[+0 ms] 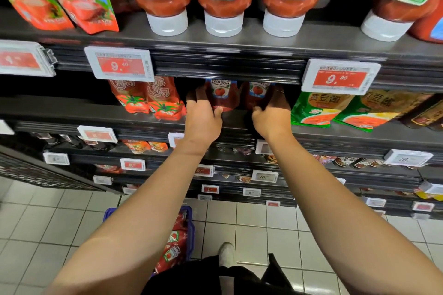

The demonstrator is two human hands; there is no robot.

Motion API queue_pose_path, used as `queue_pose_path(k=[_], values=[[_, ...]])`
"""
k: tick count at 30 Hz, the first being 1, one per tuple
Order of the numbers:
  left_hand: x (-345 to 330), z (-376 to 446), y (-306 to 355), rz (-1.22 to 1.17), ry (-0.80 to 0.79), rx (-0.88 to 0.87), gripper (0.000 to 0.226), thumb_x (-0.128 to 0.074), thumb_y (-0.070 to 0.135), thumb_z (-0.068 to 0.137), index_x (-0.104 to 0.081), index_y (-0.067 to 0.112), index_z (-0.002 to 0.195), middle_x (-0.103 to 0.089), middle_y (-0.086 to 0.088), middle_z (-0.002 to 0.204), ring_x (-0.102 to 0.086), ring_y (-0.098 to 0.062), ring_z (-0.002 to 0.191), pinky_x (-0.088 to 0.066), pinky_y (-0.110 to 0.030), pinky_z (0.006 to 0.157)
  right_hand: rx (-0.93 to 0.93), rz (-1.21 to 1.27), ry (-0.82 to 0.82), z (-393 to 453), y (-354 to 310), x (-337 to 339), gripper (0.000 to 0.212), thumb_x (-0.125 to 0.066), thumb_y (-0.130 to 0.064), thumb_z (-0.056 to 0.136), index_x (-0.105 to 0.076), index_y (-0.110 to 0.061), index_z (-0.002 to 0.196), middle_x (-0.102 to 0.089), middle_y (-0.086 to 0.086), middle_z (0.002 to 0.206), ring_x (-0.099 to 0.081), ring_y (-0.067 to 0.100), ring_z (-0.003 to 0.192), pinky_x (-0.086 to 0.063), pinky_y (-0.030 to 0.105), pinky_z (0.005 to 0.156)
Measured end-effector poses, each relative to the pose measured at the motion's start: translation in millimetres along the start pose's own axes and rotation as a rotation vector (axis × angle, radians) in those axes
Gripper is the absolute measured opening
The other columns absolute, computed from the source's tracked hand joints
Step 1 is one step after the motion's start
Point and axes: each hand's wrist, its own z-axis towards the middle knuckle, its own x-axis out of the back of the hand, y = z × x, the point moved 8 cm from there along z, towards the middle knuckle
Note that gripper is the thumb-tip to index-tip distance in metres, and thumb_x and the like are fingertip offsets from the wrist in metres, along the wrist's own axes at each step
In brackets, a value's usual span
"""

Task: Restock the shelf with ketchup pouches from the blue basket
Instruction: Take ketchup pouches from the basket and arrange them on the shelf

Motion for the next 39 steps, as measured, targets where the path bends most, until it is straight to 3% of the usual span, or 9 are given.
queue_pose_path(k=[5,14,18,21,25,27,31,35,39], values=[[0.6,-2.5,-2.6,0.024,0.036,0.028,0.037,-0.064,0.017,0.097,-0.05,-0.002,0.126,-0.047,-0.024,0.132,-0.045,-0.036,0.125,-0.041,-0.035,0.102,0.014,0.047,0.077,-10.9,3.8,3.2,0.059,-0.055,-0.001,0.089,-0.04,-0.005,0.146,-0.053,0.024,0.133,-0.053,0.038,0.12,-0.045,0.037,0.098],[-0.1,-3.0,-0.5,0.03,0.017,0.008,0.054,-0.061,0.018,0.097,-0.04,-0.002,0.143,-0.039,-0.021,0.146,-0.037,-0.033,0.136,-0.036,-0.039,0.116,-0.043,-0.027,0.1,-8.5,3.3,-0.9,0.047,-0.051,-0.001,0.091,-0.047,-0.001,0.138,-0.059,0.024,0.127,-0.058,0.041,0.114,-0.051,0.046,0.092],[-1.0,-10.6,-3.1,0.02,-0.007,-0.009,0.038,-0.063,0.017,0.096,-0.049,-0.001,0.126,-0.043,-0.017,0.135,-0.046,-0.031,0.126,-0.041,-0.036,0.107,-0.008,-0.041,0.106,-16.5,5.8,0.1,0.047,-0.052,-0.004,0.091,-0.045,0.0,0.138,-0.057,0.026,0.123,-0.057,0.04,0.111,-0.051,0.044,0.093],[3.8,-20.6,-5.0,0.0,0.005,-0.078,0.036,-0.065,0.014,0.095,-0.048,0.001,0.124,-0.045,-0.013,0.128,-0.049,-0.027,0.12,-0.043,-0.033,0.102,0.029,-0.044,0.119,-27.8,10.9,4.6,0.043,-0.053,-0.005,0.091,-0.049,0.002,0.134,-0.057,0.023,0.116,-0.057,0.037,0.107,-0.047,0.037,0.091],[12.7,-36.6,-12.9,-0.077,-0.007,-0.17,0.05,-0.063,0.009,0.093,-0.043,0.002,0.138,-0.044,-0.012,0.141,-0.043,-0.026,0.132,-0.037,-0.031,0.114,0.104,0.014,0.133,-49.2,18.3,11.4,0.034,-0.055,-0.006,0.091,-0.052,0.0,0.124,-0.054,0.016,0.119,-0.053,0.03,0.113,-0.04,0.03,0.098],[22.3,-51.1,-23.2,-0.151,0.008,-0.226,0.052,-0.062,0.005,0.092,-0.046,0.006,0.141,-0.046,-0.01,0.144,-0.046,-0.016,0.129,-0.039,-0.02,0.11,0.169,0.122,0.146,-64.8,24.0,14.4,0.037,-0.058,-0.007,0.09,-0.053,-0.007,0.127,-0.054,0.009,0.124,-0.053,0.02,0.113,-0.043,0.026,0.098],[46.3,-86.3,-57.4,-0.166,0.074,-0.432,0.032,-0.059,-0.011,0.084,-0.065,0.002,0.113,-0.058,-0.012,0.122,-0.053,-0.019,0.123,-0.041,-0.021,0.106,0.366,0.221,0.182,-100.6,42.7,15.9,0.031,-0.06,-0.009,0.086,-0.058,-0.018,0.115,-0.052,-0.007,0.112,-0.052,0.012,0.104,-0.041,0.016,0.094],[65.5,-98.7,-120.5,-0.046,0.048,-0.417,0.022,-0.056,-0.004,0.083,-0.067,0.003,0.101,-0.059,-0.009,0.116,-0.055,-0.022,0.121,-0.043,-0.033,0.106,0.327,0.233,0.075,-132.5,72.2,-15.2,0.027,-0.061,-0.011,0.086,-0.056,-0.023,0.109,-0.049,-0.01,0.106,-0.05,0.011,0.099,-0.041,0.021,0.086],[86.8,-99.1,-211.2,0.105,-0.016,-0.164,0.022,-0.061,-0.003,0.08,-0.068,0.005,0.099,-0.061,-0.011,0.108,-0.059,-0.029,0.105,-0.041,-0.025,0.093,0.062,0.091,-0.193,-160.6,106.6,-76.1,0.023,-0.07,-0.012,0.086,-0.057,-0.022,0.102,-0.058,-0.001,0.104,-0.058,0.022,0.093,-0.051,0.03,0.083]])
